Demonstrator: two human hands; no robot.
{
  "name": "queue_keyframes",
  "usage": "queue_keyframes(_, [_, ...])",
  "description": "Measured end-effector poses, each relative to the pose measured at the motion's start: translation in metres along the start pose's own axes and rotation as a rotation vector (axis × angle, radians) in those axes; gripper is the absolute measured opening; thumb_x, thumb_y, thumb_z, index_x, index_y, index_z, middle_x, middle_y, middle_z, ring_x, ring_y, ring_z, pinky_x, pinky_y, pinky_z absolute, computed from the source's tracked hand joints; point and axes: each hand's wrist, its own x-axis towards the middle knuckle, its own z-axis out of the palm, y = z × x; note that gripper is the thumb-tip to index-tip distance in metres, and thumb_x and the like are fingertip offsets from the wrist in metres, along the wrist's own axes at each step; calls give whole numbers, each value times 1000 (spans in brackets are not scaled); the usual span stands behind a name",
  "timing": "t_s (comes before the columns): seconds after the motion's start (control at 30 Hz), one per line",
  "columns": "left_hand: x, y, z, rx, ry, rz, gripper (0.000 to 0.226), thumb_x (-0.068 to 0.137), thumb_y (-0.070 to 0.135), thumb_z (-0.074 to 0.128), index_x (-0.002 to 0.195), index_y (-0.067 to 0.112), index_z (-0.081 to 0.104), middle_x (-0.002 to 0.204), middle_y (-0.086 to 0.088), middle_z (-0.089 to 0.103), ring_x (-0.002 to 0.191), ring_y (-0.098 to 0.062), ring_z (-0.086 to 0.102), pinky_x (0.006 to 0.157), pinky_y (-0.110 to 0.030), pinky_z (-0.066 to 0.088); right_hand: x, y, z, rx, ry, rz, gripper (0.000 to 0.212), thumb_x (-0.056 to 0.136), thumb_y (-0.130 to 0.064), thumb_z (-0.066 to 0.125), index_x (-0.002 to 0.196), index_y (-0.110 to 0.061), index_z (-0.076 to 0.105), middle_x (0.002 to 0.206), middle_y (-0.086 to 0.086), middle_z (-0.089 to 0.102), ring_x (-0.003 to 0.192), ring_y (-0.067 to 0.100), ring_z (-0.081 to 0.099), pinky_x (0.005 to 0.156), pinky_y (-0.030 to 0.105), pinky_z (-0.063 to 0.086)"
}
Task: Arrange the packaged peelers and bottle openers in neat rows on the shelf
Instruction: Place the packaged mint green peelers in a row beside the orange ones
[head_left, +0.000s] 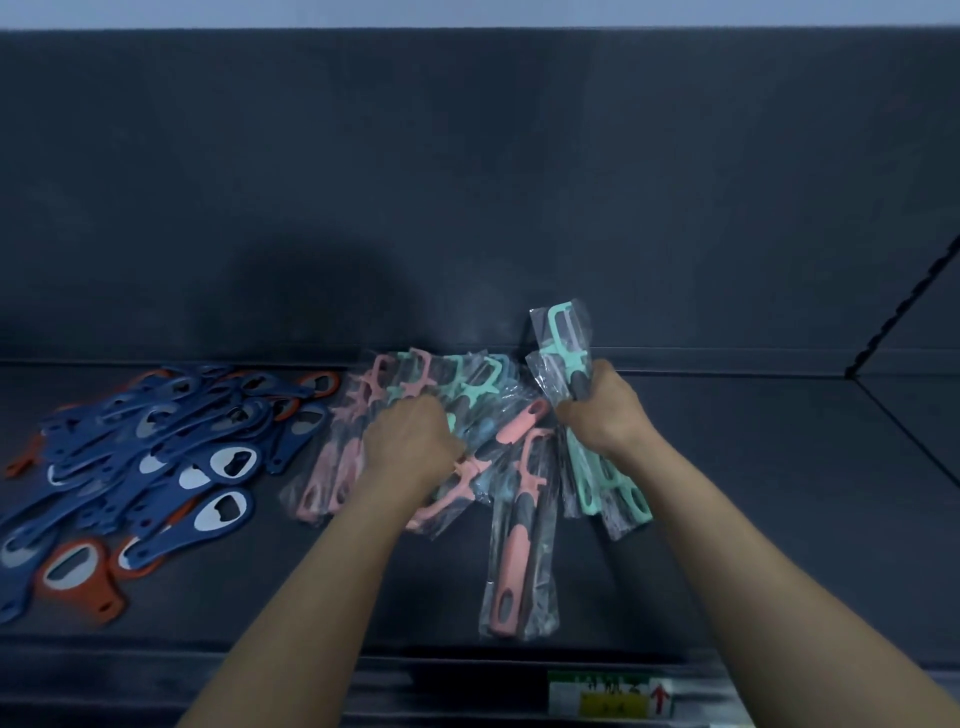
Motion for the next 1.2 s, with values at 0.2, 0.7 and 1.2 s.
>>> queue_keyframes(0.2, [-4,14,4,-94,27,-17,8,83,6,53,91,6,54,106,-13,60,92,-29,57,64,-30,36,-2,-3,4,1,2,-30,43,85,-11,61,123,-6,40,103,2,49,76,13,49,41,15,32])
queue_keyframes(0.7, [3,-11,-10,-712,86,-204,25,83,20,59,101,8,47,90,-3,56,73,-18,54,57,-25,38,-5,-2,-14,61,34,-63,27,82,-11,64,103,-11,45,87,-5,48,70,11,50,46,18,32])
queue_keyframes(1.2, [4,-40,1,-461,-20,-227,6,79,8,62,76,6,57,77,-10,60,70,-25,56,59,-29,41,-12,-8,5,52,63,-75,19,83,-10,60,87,-13,42,74,-6,43,58,7,42,35,11,32])
